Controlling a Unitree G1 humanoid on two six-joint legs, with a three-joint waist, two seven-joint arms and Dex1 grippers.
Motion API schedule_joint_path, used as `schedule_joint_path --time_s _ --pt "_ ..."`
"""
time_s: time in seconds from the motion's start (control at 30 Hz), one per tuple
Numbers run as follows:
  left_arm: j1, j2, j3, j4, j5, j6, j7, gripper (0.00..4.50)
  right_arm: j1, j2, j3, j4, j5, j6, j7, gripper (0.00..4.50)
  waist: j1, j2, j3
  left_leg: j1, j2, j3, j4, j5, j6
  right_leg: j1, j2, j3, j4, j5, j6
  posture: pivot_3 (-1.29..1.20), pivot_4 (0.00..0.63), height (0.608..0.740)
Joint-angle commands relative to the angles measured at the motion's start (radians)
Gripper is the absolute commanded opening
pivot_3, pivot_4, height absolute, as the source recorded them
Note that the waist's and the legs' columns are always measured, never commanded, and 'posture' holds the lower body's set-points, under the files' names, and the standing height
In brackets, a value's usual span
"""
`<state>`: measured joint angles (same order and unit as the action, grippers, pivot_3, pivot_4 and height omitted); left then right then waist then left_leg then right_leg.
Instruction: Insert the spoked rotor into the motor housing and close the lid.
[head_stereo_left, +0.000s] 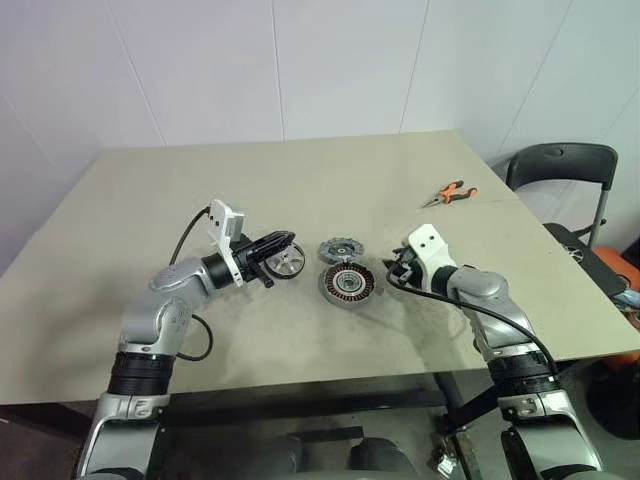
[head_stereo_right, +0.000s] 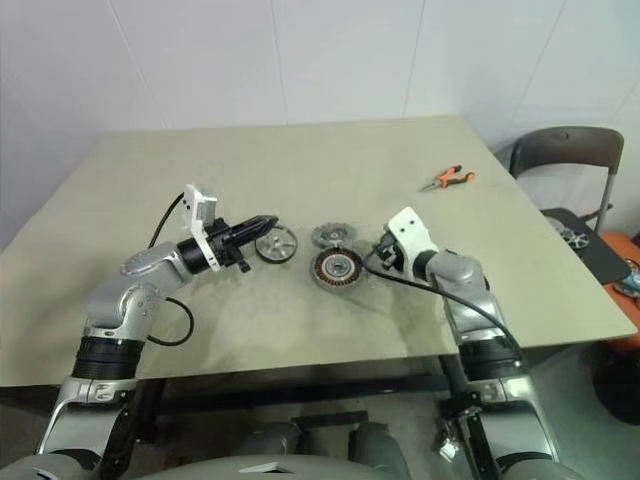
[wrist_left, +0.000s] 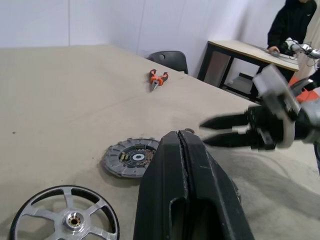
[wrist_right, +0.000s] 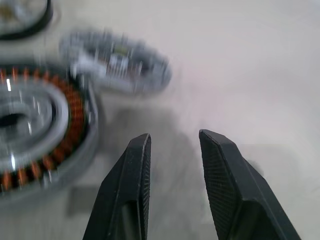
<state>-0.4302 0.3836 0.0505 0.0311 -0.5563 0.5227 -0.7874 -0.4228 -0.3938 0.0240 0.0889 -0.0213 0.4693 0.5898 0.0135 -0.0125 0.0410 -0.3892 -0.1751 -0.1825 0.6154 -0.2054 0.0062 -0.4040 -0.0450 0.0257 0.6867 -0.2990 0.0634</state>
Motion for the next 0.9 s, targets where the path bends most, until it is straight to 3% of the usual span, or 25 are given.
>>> schedule_joint_path --time_s 0.03,0.13,0.37,0.73,0.9 --pt "-0.037 -0.002 -0.003 0.004 0.009 -0.021 -0.017 0.00 -0.001 0.020 -0.055 -0.059 0.026 0.022 -0.080 1.60 0.000 0.000 0.000 0.000 0.000 0.000 0.000 0.000 0.000 0.000 0.000 0.000 0.000 0.000 0.000 0.00 0.000 0.740" --pt "-0.040 -0.009 -0.009 0.010 0.014 -0.025 -0.023 0.00 0.004 0.033 -0.094 -0.022 0.041 0.016 -0.134 1.60 0.002 0.000 0.000 0.000 0.000 0.000 0.000 0.000 0.000 0.001 0.000 0.000 -0.001 0.000 0.000 0.00 0.000 0.740" --pt "-0.038 -0.013 -0.008 0.012 0.020 -0.023 -0.032 0.00 -0.002 0.041 -0.057 0.033 0.015 0.036 -0.193 3.87 -0.003 0.000 0.000 0.000 0.000 0.000 -0.001 0.000 0.000 0.000 0.000 0.000 -0.001 0.000 0.000 0.00 0.000 0.740" --pt "-0.018 -0.016 -0.006 -0.023 0.015 -0.012 -0.017 0.00 -0.090 0.066 -0.036 0.246 0.002 -0.071 -0.248 3.87 -0.002 0.000 0.000 0.000 0.000 0.001 -0.001 0.000 0.000 0.000 0.000 0.000 -0.001 0.000 0.000 0.00 0.000 0.740" --pt "-0.005 -0.012 -0.003 -0.036 0.014 -0.006 -0.010 0.00 -0.162 0.079 -0.108 0.388 0.055 -0.048 -0.288 3.87 -0.003 0.000 0.000 0.000 0.000 0.001 -0.001 0.000 0.000 0.000 0.000 0.000 -0.001 0.000 0.000 0.00 0.000 0.740"
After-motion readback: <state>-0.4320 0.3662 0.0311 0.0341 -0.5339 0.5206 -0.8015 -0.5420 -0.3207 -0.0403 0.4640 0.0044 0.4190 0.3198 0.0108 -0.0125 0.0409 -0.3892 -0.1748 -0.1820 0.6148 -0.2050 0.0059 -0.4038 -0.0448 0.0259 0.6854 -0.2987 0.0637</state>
